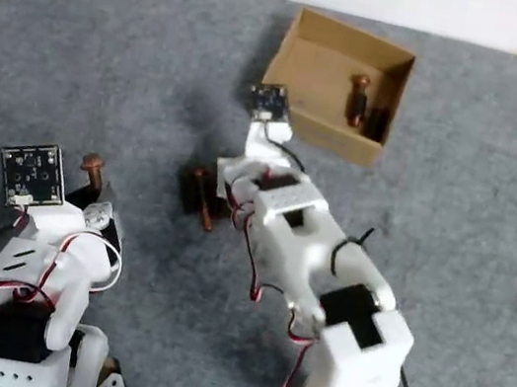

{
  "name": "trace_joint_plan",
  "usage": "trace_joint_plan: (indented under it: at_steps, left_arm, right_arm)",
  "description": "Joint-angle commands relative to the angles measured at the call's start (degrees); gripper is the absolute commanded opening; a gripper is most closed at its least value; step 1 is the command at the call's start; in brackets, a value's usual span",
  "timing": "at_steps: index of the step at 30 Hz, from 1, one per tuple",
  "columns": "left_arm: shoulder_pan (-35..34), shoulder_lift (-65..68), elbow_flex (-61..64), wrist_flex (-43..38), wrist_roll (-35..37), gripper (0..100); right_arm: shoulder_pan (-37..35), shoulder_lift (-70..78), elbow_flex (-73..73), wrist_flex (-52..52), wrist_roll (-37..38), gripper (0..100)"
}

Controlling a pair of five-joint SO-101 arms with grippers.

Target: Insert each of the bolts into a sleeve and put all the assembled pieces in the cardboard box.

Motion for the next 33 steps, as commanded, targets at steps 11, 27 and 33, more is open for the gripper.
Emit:
trace_joint_plan:
  at_steps: [11,27,33]
  left_arm:
    - [-0.84,-0.48,-0.13,-1.49,-0.53,0]
    - [-0.84,-0.48,-0.13,-1.49,-0.35,0]
    - [-0.75,-0.48,-0.04,-1.49,-0.35,0]
  right_arm:
    - [0.04,1.71,-5.14,14.73,-1.05,19.5]
    - [0.22,1.63,-5.05,18.15,-4.92,0.4]
    - [-2.77,-4.97,-8.75,27.03,-0.35,0.4]
